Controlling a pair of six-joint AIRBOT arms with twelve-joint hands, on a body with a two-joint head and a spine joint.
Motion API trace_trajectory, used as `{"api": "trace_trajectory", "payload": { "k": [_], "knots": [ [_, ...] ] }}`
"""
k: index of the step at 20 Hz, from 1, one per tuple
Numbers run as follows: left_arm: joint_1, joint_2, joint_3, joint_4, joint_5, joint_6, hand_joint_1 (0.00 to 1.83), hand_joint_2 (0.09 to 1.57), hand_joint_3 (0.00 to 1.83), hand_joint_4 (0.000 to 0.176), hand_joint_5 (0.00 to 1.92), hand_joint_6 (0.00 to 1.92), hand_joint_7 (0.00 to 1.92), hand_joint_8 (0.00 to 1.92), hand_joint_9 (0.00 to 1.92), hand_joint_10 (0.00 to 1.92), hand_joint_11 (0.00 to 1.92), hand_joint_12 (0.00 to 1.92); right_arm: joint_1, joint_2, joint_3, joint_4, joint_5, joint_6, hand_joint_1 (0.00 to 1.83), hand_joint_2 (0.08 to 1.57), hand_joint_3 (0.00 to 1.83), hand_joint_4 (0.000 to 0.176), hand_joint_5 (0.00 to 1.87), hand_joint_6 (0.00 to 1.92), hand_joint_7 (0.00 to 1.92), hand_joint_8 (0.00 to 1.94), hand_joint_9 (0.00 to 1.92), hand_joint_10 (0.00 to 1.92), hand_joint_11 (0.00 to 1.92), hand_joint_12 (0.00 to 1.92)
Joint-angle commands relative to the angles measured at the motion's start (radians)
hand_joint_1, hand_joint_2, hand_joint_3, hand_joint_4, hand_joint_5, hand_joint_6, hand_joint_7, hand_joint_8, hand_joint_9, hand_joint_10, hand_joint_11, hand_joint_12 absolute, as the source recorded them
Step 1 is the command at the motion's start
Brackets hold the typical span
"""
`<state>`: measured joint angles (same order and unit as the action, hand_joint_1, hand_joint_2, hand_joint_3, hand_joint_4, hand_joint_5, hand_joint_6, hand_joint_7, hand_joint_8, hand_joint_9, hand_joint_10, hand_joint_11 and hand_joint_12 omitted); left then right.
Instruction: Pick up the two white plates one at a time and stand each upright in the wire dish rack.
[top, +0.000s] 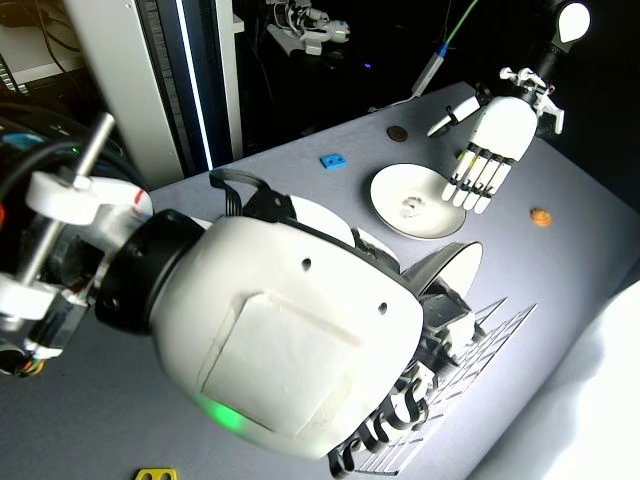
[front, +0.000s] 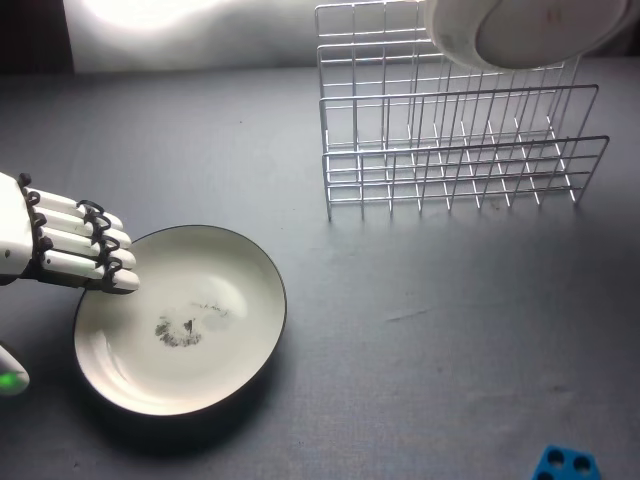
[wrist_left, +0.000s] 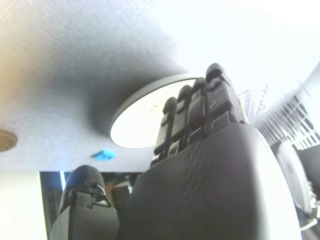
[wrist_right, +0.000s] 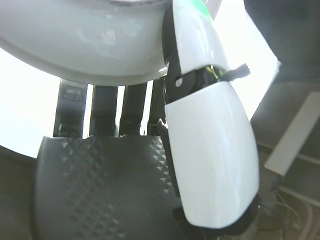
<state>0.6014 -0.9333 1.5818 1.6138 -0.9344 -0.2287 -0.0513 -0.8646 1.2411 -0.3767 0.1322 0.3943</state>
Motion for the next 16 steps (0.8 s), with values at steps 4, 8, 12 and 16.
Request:
{"api": "trace_trajectory", "payload": {
  "k": [4, 8, 12, 16],
  "knots": [
    [-0.008, 0.001, 0.004, -0.038, -0.014, 0.002, 0.0, 1.07, 0.0, 0.0, 0.03, 0.0, 0.02, 0.0, 0.0, 0.0, 0.0, 0.0, 0.012, -0.033, 0.02, 0.033, 0.087, 0.023, 1.37, 1.09, 0.0, 0.0, 1.01, 0.97, 1.07, 0.79, 0.95, 1.04, 0.68, 1.15],
    [-0.007, 0.001, 0.006, -0.038, -0.014, 0.004, 0.0, 1.07, 0.0, 0.0, 0.04, 0.0, 0.02, 0.0, 0.0, 0.0, 0.0, 0.0, 0.003, -0.069, 0.043, 0.039, 0.085, 0.025, 1.38, 1.09, 0.0, 0.0, 0.98, 1.01, 1.05, 0.85, 0.95, 1.07, 0.75, 1.21],
    [-0.006, 0.001, 0.006, -0.038, -0.014, 0.005, 0.0, 1.06, 0.0, 0.0, 0.05, 0.0, 0.03, 0.0, 0.0, 0.0, 0.0, 0.0, -0.006, -0.1, 0.067, 0.051, 0.088, 0.025, 1.38, 1.1, 0.0, 0.0, 0.92, 1.07, 1.01, 0.92, 0.97, 1.08, 0.75, 1.17],
    [-0.013, 0.001, 0.007, -0.038, -0.014, 0.005, 0.0, 1.06, 0.0, 0.0, 0.02, 0.01, 0.01, 0.01, 0.0, 0.0, 0.0, 0.0, -0.019, -0.129, 0.108, 0.063, 0.09, 0.025, 1.38, 1.08, 0.0, 0.0, 0.97, 1.0, 1.08, 0.83, 0.98, 1.02, 0.78, 1.13]
  ]
}}
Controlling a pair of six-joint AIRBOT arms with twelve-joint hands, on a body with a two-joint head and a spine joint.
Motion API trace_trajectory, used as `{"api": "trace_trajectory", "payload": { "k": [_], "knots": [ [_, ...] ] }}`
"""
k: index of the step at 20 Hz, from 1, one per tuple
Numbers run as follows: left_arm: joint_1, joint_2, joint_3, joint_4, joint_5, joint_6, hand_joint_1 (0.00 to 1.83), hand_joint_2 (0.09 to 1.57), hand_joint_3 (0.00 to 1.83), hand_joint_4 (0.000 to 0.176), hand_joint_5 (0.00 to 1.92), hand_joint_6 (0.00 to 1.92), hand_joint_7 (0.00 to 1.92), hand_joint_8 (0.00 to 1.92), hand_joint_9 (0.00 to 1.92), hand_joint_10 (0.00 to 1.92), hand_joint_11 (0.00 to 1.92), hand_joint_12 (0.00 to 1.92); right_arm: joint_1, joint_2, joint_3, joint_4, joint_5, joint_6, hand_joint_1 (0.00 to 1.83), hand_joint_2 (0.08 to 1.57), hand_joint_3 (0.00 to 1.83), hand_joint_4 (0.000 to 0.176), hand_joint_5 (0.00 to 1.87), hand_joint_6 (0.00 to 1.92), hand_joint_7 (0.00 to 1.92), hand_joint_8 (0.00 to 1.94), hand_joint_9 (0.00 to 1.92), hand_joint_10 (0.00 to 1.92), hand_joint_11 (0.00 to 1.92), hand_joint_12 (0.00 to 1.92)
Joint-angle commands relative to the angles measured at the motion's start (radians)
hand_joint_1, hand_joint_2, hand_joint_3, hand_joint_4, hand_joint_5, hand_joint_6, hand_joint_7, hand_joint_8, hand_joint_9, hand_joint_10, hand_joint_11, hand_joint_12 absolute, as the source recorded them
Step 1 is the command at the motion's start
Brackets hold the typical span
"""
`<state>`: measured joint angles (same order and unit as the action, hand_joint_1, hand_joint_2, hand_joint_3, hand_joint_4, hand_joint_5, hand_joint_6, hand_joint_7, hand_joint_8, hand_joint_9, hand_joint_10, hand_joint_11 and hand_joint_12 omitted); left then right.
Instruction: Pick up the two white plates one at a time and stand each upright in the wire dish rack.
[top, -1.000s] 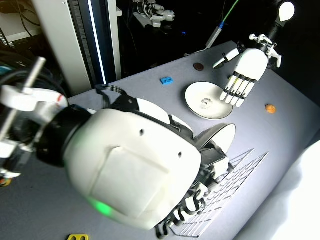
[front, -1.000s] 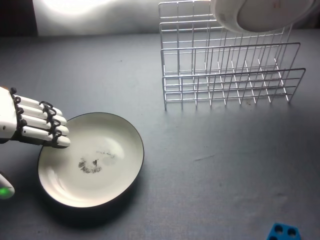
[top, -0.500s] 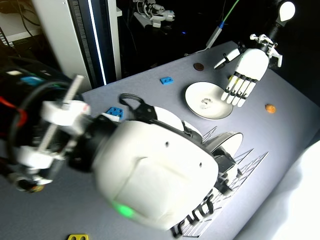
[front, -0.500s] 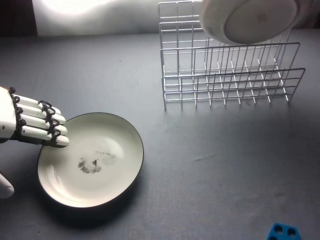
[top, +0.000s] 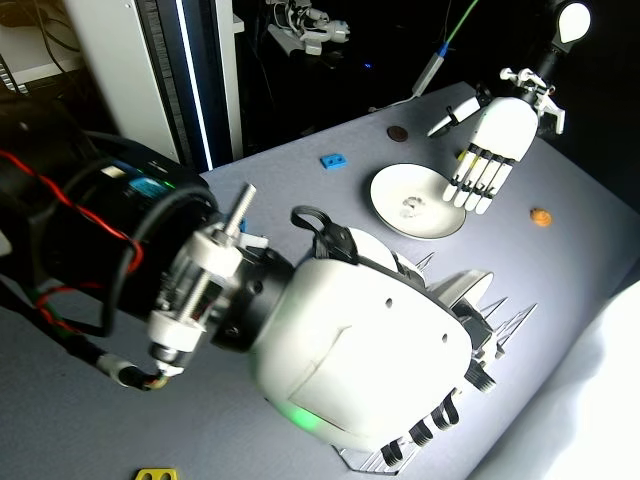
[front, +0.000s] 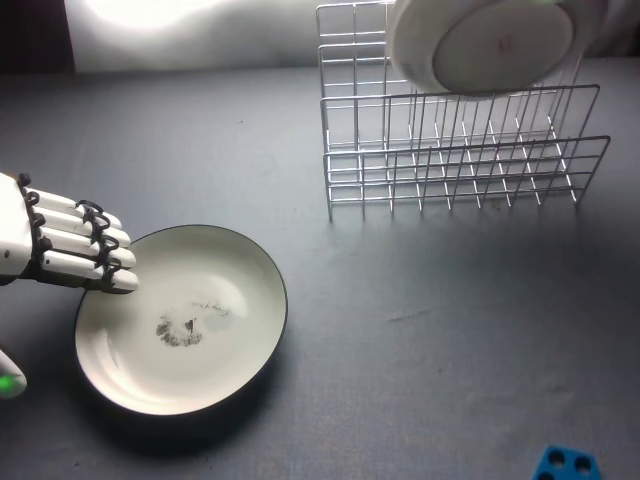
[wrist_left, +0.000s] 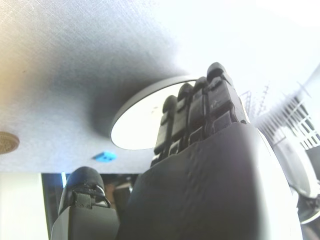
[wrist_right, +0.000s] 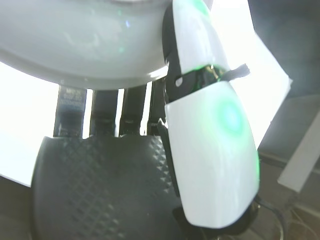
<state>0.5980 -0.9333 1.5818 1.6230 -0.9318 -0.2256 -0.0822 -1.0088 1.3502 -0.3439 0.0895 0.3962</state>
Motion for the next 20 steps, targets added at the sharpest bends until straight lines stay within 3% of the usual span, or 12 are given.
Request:
{"api": "trace_trajectory", "payload": {
  "k": [1, 9, 20],
  "knots": [
    [-0.011, 0.001, 0.007, -0.047, -0.017, 0.002, 0.0, 1.06, 0.0, 0.0, 0.02, 0.0, 0.01, 0.0, 0.0, 0.0, 0.0, 0.0, 0.006, 0.005, 0.012, 0.031, 0.133, 0.025, 1.38, 1.08, 0.0, 0.0, 0.97, 0.99, 1.09, 0.83, 0.97, 1.02, 0.79, 1.13],
    [-0.012, 0.0, 0.007, -0.044, -0.017, 0.001, 0.0, 1.05, 0.0, 0.0, 0.06, 0.01, 0.03, 0.01, 0.0, 0.0, 0.0, 0.0, -0.052, -0.039, 0.057, 0.044, 0.172, 0.025, 1.38, 1.09, 0.0, 0.0, 0.94, 1.06, 1.05, 0.85, 0.95, 1.06, 0.8, 1.17],
    [-0.023, 0.0, -0.001, -0.044, -0.023, -0.01, 0.0, 1.04, 0.0, 0.0, 0.04, 0.0, 0.01, 0.0, 0.0, 0.0, 0.0, 0.0, -0.122, -0.063, 0.084, 0.077, 0.219, -0.007, 1.38, 1.09, 0.0, 0.0, 0.97, 1.01, 1.07, 0.84, 0.95, 1.04, 0.74, 1.19]
  ]
}}
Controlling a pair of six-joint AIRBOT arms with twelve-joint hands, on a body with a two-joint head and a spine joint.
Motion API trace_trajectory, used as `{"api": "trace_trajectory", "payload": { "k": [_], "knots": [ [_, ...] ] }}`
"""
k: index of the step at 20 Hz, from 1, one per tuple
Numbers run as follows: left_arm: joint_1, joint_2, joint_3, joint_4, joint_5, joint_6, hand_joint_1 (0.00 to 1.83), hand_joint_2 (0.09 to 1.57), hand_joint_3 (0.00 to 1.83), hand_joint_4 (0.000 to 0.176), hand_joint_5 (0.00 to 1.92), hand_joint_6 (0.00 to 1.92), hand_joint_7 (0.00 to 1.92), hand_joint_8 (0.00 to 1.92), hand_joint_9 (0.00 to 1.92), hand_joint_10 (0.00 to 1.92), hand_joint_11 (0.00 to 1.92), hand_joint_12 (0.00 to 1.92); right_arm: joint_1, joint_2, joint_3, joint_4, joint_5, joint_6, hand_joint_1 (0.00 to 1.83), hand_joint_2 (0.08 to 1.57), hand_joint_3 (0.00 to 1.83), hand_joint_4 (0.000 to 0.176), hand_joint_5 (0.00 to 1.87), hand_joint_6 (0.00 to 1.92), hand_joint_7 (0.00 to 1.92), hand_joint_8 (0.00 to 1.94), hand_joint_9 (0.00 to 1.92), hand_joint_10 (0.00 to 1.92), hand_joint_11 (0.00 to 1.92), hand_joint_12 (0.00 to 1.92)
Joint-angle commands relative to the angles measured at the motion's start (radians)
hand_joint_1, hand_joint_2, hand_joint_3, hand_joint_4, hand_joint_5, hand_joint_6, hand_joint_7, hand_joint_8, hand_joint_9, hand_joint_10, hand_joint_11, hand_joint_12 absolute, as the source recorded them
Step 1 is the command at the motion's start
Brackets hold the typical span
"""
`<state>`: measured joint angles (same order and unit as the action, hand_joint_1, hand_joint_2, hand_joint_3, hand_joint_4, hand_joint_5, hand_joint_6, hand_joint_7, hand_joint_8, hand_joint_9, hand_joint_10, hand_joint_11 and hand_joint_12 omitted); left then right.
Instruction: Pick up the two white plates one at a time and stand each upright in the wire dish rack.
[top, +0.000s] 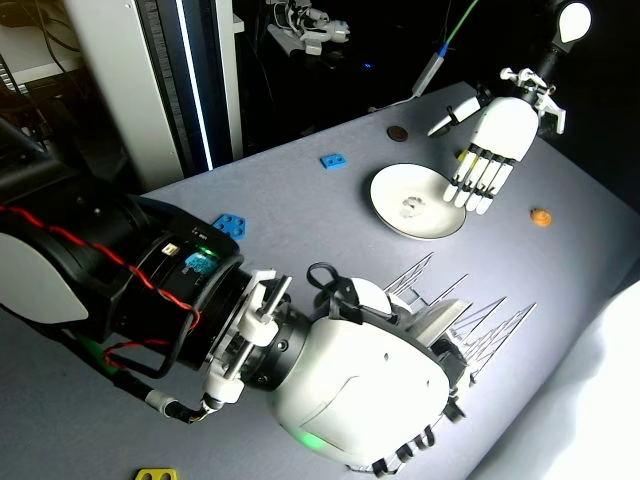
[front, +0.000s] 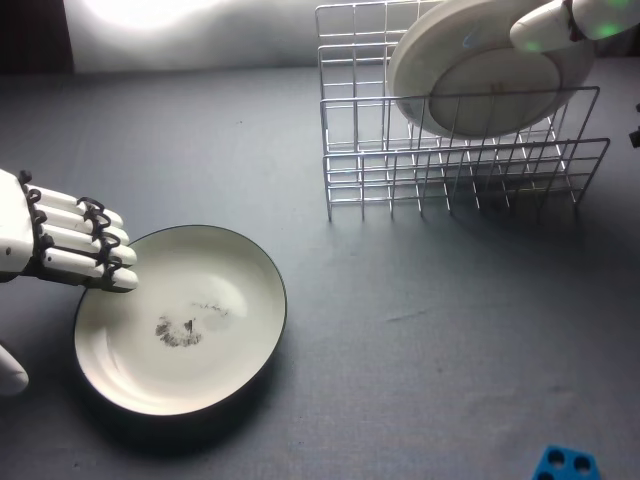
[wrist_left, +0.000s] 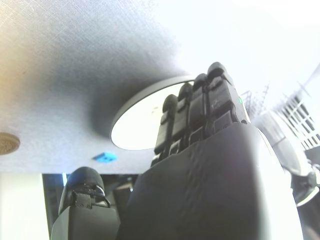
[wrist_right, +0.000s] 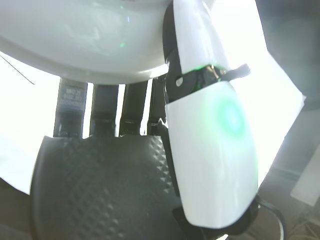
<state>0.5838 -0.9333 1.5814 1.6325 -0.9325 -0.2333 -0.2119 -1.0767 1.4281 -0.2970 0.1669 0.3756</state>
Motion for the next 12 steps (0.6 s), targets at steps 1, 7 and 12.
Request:
{"api": "trace_trajectory", "payload": {
  "k": [1, 7, 12],
  "knots": [
    [-0.013, 0.001, -0.002, -0.052, -0.023, -0.002, 0.0, 1.04, 0.0, 0.0, 0.04, 0.0, 0.02, 0.01, 0.0, 0.0, 0.0, 0.0, 0.005, 0.003, 0.008, 0.03, 0.144, 0.009, 1.38, 1.09, 0.0, 0.0, 0.96, 1.03, 1.06, 0.87, 0.94, 1.05, 0.74, 1.2],
    [-0.03, 0.007, -0.011, -0.038, -0.024, -0.009, 0.0, 1.03, 0.0, 0.0, 0.03, 0.0, 0.01, 0.0, 0.0, 0.0, 0.0, 0.0, -0.011, -0.004, 0.029, 0.036, 0.151, 0.005, 1.38, 1.09, 0.0, 0.0, 0.97, 1.02, 1.07, 0.85, 0.95, 1.02, 0.77, 1.16],
    [-0.035, 0.012, -0.017, -0.036, -0.024, -0.01, 0.0, 1.04, 0.0, 0.0, 0.03, 0.0, 0.01, 0.0, 0.0, 0.0, 0.0, 0.0, -0.018, -0.004, 0.032, 0.048, 0.164, -0.009, 1.25, 1.11, 0.0, 0.0, 0.95, 1.06, 1.04, 0.89, 0.94, 0.72, 0.72, 1.19]
  ]
}}
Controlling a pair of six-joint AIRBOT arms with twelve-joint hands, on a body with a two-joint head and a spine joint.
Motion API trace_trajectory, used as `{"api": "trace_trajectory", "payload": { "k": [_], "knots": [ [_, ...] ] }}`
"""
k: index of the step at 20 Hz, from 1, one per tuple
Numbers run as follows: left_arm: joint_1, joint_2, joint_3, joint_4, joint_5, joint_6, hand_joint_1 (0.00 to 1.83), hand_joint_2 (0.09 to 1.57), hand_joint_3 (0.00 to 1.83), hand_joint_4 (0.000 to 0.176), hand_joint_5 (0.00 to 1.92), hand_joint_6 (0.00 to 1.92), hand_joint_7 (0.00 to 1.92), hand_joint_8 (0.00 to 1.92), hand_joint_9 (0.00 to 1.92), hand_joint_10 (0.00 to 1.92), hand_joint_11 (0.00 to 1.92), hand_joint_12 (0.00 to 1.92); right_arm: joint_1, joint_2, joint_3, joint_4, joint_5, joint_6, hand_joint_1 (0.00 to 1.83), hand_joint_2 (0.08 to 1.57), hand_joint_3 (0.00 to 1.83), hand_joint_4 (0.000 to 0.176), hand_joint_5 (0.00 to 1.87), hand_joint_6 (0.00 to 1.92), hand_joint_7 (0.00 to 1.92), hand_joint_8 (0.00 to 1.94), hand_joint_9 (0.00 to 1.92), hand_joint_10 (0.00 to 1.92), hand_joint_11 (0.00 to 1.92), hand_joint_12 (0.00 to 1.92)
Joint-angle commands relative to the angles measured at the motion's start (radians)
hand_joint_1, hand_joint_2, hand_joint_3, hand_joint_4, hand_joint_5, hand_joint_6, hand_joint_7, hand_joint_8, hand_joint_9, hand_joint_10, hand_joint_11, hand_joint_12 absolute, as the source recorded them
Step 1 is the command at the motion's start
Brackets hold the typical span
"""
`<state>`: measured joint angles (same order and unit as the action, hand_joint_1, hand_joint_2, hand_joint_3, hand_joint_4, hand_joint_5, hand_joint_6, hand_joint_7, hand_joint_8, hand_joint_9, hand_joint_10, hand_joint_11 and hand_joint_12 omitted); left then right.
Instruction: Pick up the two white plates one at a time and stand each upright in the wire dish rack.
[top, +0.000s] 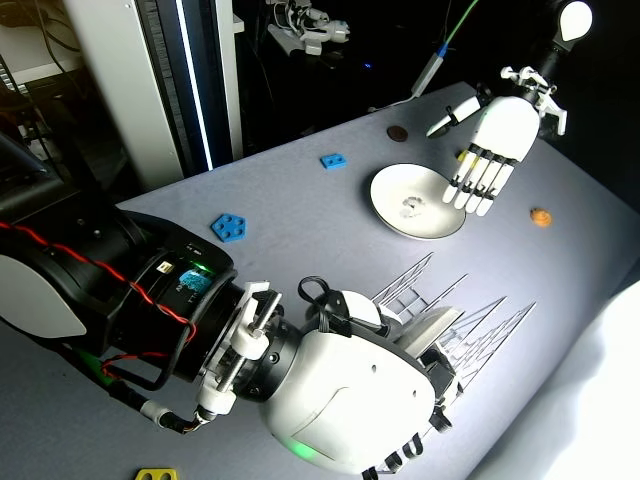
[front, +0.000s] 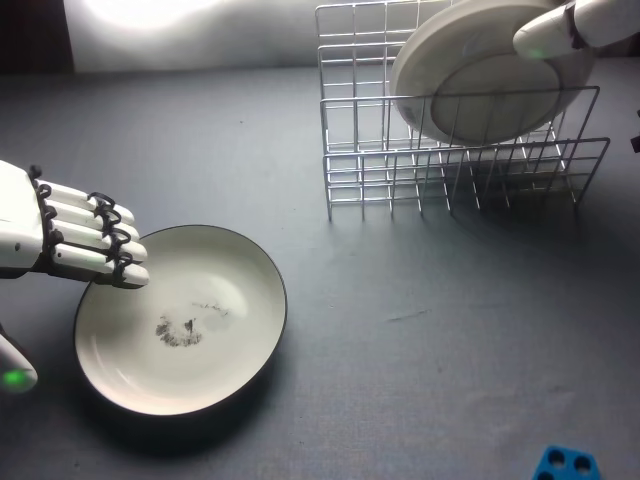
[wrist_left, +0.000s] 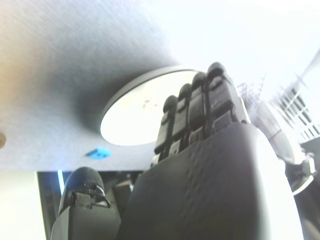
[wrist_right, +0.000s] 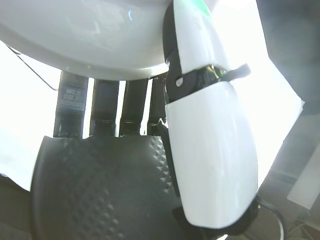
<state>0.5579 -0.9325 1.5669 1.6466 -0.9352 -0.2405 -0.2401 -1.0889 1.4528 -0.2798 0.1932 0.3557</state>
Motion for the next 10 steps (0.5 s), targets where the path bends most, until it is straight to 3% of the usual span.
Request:
{"api": "trace_trajectory", "payload": {
  "k": [1, 3, 5, 6, 7, 8, 10],
  "knots": [
    [-0.01, 0.012, -0.003, -0.05, -0.021, -0.002, 0.0, 1.04, 0.0, 0.0, 0.04, 0.01, 0.02, 0.0, 0.0, 0.0, 0.0, 0.0, 0.009, 0.008, 0.007, 0.031, 0.139, 0.009, 1.23, 1.11, 0.0, 0.008, 0.97, 1.05, 1.05, 0.87, 0.99, 0.54, 0.74, 1.18],
    [-0.01, 0.013, -0.001, -0.049, -0.021, -0.002, 0.0, 1.04, 0.0, 0.0, 0.04, 0.0, 0.02, 0.0, 0.0, 0.0, 0.0, 0.0, 0.006, 0.008, 0.007, 0.031, 0.141, 0.007, 1.22, 1.12, 0.0, 0.015, 0.93, 1.1, 1.01, 0.93, 1.0, 0.46, 0.72, 1.18],
    [-0.013, 0.013, -0.002, -0.049, -0.021, -0.002, 0.0, 1.04, 0.0, 0.0, 0.04, 0.0, 0.01, 0.0, 0.0, 0.0, 0.0, 0.0, 0.004, 0.008, 0.007, 0.031, 0.143, 0.002, 1.18, 1.18, 0.0, 0.019, 0.82, 1.27, 0.88, 1.11, 0.91, 0.4, 0.55, 1.26],
    [-0.015, 0.013, -0.003, -0.049, -0.021, -0.002, 0.0, 1.04, 0.0, 0.0, 0.04, 0.0, 0.01, 0.0, 0.0, 0.0, 0.0, 0.0, 0.003, 0.008, 0.007, 0.031, 0.143, 0.001, 1.18, 1.18, 0.0, 0.019, 0.82, 1.27, 0.88, 1.11, 0.91, 0.4, 0.55, 1.26],
    [-0.018, 0.014, -0.007, -0.047, -0.021, -0.003, 0.0, 1.04, 0.0, 0.0, 0.03, 0.0, 0.01, 0.0, 0.0, 0.0, 0.0, 0.0, 0.002, 0.008, 0.007, 0.031, 0.145, 0.0, 1.13, 1.2, 0.0, 0.0, 0.8, 1.25, 0.8, 0.73, 0.85, 0.39, 0.47, 1.3],
    [-0.025, 0.016, -0.013, -0.037, -0.021, -0.007, 0.0, 1.04, 0.0, 0.0, 0.03, 0.0, 0.02, 0.0, 0.0, 0.0, 0.0, 0.0, 0.001, 0.008, 0.007, 0.031, 0.147, -0.001, 1.11, 1.21, 0.0, 0.0, 0.79, 1.26, 0.82, 0.5, 0.81, 0.39, 0.42, 1.32],
    [-0.032, 0.02, -0.023, -0.034, -0.021, -0.01, 0.0, 1.04, 0.0, 0.0, 0.02, 0.0, 0.01, 0.0, 0.0, 0.0, 0.0, 0.0, 0.0, 0.007, 0.007, 0.031, 0.148, -0.002, 1.11, 1.21, 0.0, 0.0, 0.78, 1.27, 0.88, 0.31, 0.79, 0.43, 0.4, 1.32]
  ]
}}
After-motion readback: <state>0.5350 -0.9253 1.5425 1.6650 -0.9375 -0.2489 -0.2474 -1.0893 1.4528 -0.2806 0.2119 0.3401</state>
